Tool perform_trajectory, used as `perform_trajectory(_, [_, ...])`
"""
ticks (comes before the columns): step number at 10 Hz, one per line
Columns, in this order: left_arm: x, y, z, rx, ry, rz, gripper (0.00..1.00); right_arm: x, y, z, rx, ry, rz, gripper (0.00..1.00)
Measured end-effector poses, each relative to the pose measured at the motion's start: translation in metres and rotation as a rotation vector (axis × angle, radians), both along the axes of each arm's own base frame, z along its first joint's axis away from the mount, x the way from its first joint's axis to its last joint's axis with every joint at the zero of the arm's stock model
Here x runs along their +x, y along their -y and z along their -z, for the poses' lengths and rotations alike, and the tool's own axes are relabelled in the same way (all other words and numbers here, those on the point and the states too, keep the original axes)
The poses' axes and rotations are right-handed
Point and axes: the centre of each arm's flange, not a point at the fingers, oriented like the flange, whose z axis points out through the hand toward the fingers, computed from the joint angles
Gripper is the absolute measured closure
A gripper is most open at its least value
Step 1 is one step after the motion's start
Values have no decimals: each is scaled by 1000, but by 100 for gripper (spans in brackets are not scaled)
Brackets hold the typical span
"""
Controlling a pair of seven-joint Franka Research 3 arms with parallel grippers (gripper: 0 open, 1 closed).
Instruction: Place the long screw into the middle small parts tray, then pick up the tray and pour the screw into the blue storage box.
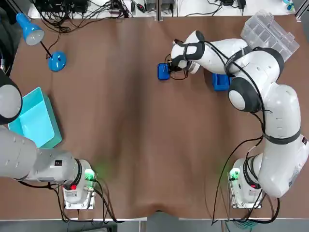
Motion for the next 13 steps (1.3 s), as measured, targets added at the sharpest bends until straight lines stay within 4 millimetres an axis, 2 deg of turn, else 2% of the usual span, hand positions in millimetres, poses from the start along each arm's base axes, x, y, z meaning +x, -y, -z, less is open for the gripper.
perform_trajectory(3, [0,9,-10,-2,22,16,0,7,1,-6,11,5,23,98])
perform_trajectory(5, [1,9,-10,-2,21,15,0,9,3,-6,16,-12,26,98])
perform_trajectory(8, [4,8,-3,-1,8,15,0,27,25,-10,35,-59,40,98])
perform_trajectory(9, [4,9,-3,-1,8,15,0,35,32,-18,48,-69,43,98])
perform_trajectory(10, [4,9,-3,-2,10,16,0,44,39,-33,66,-70,44,98])
perform_trajectory(13, [5,11,-7,-2,18,20,0,67,62,-105,77,9,21,98])
